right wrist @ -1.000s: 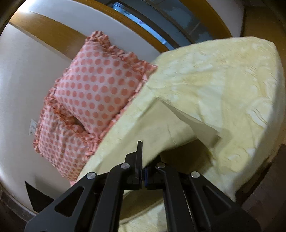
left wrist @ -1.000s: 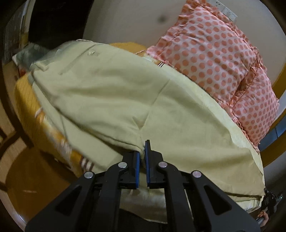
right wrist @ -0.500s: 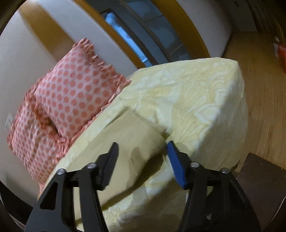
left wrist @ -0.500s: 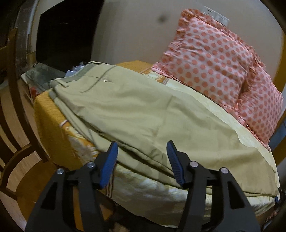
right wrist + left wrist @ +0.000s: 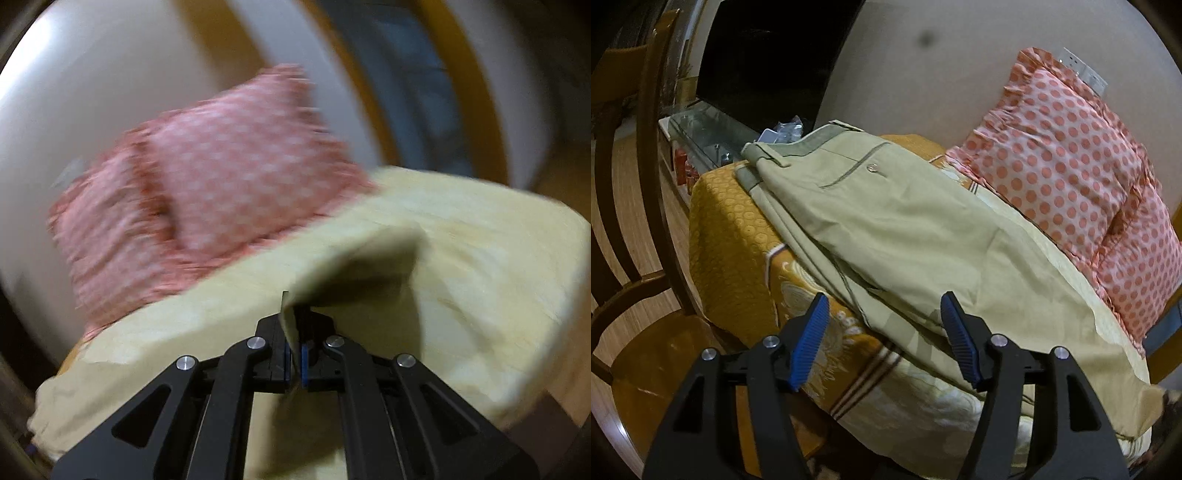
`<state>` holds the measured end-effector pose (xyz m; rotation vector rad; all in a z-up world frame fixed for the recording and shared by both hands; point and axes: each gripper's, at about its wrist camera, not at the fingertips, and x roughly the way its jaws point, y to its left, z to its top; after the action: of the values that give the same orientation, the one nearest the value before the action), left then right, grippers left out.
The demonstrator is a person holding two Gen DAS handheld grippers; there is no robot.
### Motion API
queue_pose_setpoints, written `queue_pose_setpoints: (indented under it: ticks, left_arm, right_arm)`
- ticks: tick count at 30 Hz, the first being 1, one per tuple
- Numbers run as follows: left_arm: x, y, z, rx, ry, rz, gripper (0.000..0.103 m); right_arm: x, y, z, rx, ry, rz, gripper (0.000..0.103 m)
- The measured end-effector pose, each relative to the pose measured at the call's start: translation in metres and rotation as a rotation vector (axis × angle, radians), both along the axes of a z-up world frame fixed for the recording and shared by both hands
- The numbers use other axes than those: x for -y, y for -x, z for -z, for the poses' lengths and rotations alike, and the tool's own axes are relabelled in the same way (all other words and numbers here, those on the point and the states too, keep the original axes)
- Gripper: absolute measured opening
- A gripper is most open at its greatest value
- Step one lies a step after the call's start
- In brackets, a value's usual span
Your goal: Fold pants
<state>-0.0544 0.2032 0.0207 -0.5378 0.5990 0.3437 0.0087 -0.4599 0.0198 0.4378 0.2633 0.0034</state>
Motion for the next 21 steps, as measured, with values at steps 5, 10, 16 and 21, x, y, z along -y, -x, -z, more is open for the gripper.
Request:
queue_pose_setpoints:
  ticks: [5, 10, 16, 21]
  left_arm:
    - [-0.008, -0.002, 0.002, 0.007, -0.002, -0.017, 0.067]
    - [-0.015, -0.007, 0.003, 0.011, 0.002, -0.019, 0.068]
    - [-0.025, -0.009, 0.005, 0.017, -0.018, -0.016, 0.072]
    - [-0.042, -0.014, 0.008, 0.043, 0.015, -0.04, 0.072]
  right_arm:
    - [-0.141, -0.04, -0.041, 0.079, 0.09, -0.421, 0.004]
    - [-0.292, -0.053, -0.018, -0.047, 0.261, -0.816, 0.004]
    - [-0.348, -0.025, 0.018, -0.16, 0.406, -1.016, 0.08]
    - [-0.315, -0.043, 0.011, -0.149, 0.32, -0.856, 0.065]
